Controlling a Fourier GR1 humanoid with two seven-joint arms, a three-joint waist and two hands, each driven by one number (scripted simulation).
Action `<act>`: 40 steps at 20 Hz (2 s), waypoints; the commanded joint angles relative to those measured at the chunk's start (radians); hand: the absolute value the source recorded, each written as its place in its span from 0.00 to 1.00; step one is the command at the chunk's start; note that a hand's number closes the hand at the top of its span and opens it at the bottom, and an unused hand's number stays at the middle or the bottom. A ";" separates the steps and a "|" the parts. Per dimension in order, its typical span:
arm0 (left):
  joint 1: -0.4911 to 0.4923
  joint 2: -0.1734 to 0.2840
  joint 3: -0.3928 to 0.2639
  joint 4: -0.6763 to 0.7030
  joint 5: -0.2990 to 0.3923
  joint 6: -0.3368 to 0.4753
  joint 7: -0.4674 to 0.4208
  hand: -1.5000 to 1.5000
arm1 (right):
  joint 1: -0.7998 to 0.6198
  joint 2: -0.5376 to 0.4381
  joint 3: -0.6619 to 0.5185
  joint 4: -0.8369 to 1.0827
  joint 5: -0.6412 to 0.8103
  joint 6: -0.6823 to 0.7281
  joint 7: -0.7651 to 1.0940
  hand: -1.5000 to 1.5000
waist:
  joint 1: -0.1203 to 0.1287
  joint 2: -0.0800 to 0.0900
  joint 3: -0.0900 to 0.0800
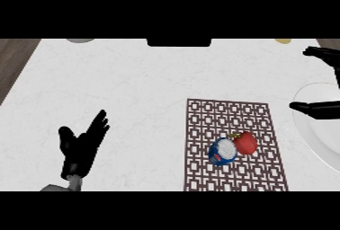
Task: Pick the bell pepper from the placemat and place it in the plate
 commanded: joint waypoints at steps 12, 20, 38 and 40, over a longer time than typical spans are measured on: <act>0.038 -0.016 0.016 -0.007 -0.018 -0.008 0.013 0.50 | 0.083 -0.233 0.211 -0.246 0.416 0.055 0.156 0.00 | -0.019 -0.013 -0.003; 0.069 -0.033 0.023 -0.025 -0.036 -0.029 0.006 0.50 | 0.175 -0.119 0.303 -0.513 0.587 0.008 0.455 0.00 | -0.013 -0.011 -0.002; 0.031 -0.085 0.105 -0.044 -0.112 -0.077 0.074 0.50 | 0.315 0.147 0.339 -0.450 0.949 0.003 0.447 0.00 | -0.011 -0.008 -0.001; -0.008 -0.083 0.135 0.011 -0.109 -0.115 0.065 0.50 | 0.344 0.143 0.339 -0.467 1.006 0.001 0.443 0.00 | -0.013 -0.008 -0.001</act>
